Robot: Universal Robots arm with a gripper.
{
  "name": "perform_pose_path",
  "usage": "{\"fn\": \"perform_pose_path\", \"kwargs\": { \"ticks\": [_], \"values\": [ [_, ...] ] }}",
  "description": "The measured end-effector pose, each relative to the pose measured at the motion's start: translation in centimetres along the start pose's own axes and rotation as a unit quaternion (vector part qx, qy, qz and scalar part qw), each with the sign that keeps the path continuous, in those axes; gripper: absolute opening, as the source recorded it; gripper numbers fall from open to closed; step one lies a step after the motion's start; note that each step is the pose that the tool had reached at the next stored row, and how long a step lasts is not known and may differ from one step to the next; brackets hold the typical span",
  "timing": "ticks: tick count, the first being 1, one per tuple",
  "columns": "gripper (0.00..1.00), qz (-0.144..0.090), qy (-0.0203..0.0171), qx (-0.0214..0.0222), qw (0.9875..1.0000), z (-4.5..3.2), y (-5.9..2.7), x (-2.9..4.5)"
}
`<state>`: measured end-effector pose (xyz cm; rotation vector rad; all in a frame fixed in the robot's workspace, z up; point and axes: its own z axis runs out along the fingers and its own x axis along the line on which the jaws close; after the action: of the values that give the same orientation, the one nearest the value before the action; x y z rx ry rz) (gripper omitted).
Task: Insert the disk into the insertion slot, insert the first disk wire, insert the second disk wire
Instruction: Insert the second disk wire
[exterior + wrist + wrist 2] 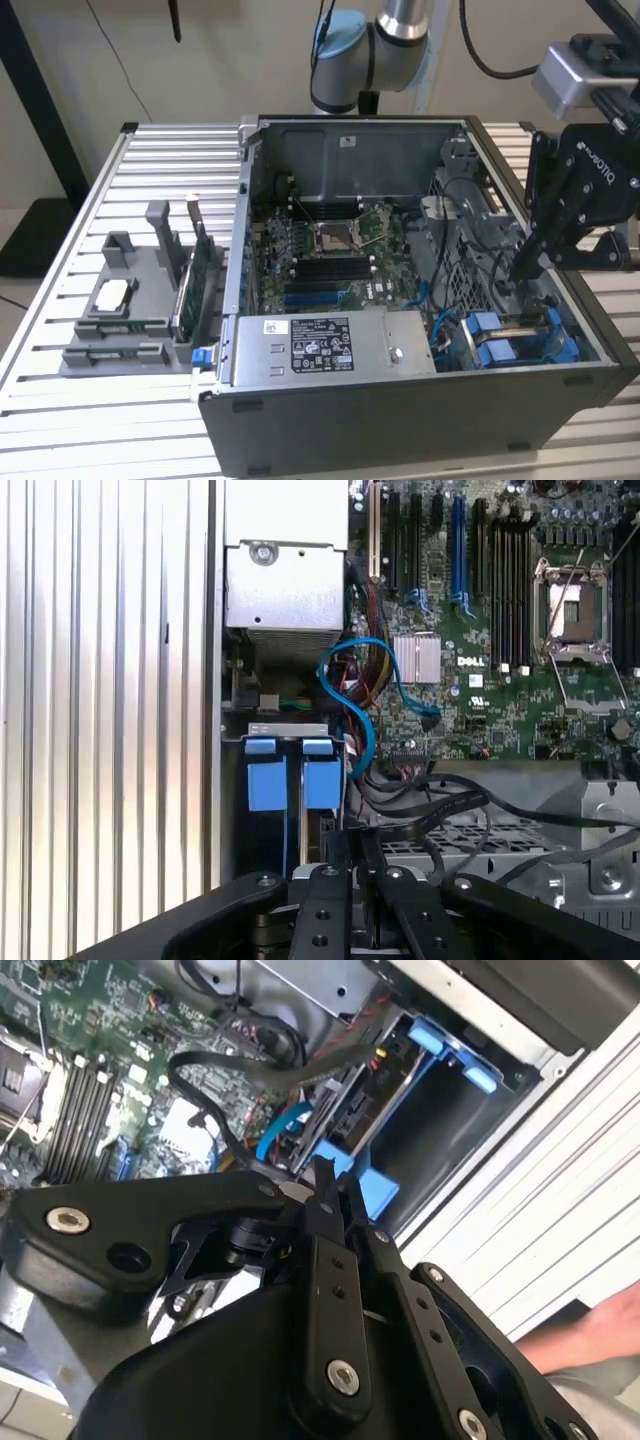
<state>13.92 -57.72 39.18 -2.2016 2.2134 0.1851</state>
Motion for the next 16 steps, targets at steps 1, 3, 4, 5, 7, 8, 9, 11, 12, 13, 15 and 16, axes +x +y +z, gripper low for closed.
{"fn": "perform_pose_path", "kwargs": {
  "ticks": [1, 3, 4, 5, 7, 8, 9, 11, 12, 13, 15, 16],
  "values": [
    [0.16, 0.000, 0.0000, 0.0000, 1.0000, 0.00, 0.00, 0.02],
    [0.16, 0.000, 0.0000, 0.0000, 1.0000, 0.00, 0.00, 0.02],
    [0.16, 0.000, -0.0001, 0.0000, 1.0000, 0.01, 0.01, 0.03],
    [0.16, 0.000, 0.0000, 0.0000, 1.0000, 0.00, 0.01, 0.03],
    [0.16, 0.000, 0.0000, 0.0003, 1.0000, 0.03, 0.01, 0.04],
    [0.16, 0.000, 0.0002, 0.0012, 1.0000, 0.08, 0.01, 0.05],
    [0.16, 0.000, 0.0004, 0.0030, 1.0000, 0.17, 0.01, 0.06],
    [0.16, -0.001, 0.0012, 0.0069, 1.0000, 0.35, -0.02, 0.07],
    [0.16, -0.001, 0.0014, 0.0091, 1.0000, 0.44, -0.02, 0.08],
    [0.16, -0.001, 0.0017, 0.0111, 0.9999, 0.54, -0.03, 0.09],
    [0.16, -0.001, 0.0021, 0.0147, 0.9999, 0.76, -0.05, 0.11],
    [0.16, -0.001, 0.0024, 0.0164, 0.9999, 0.87, -0.06, 0.12]
  ]
}}
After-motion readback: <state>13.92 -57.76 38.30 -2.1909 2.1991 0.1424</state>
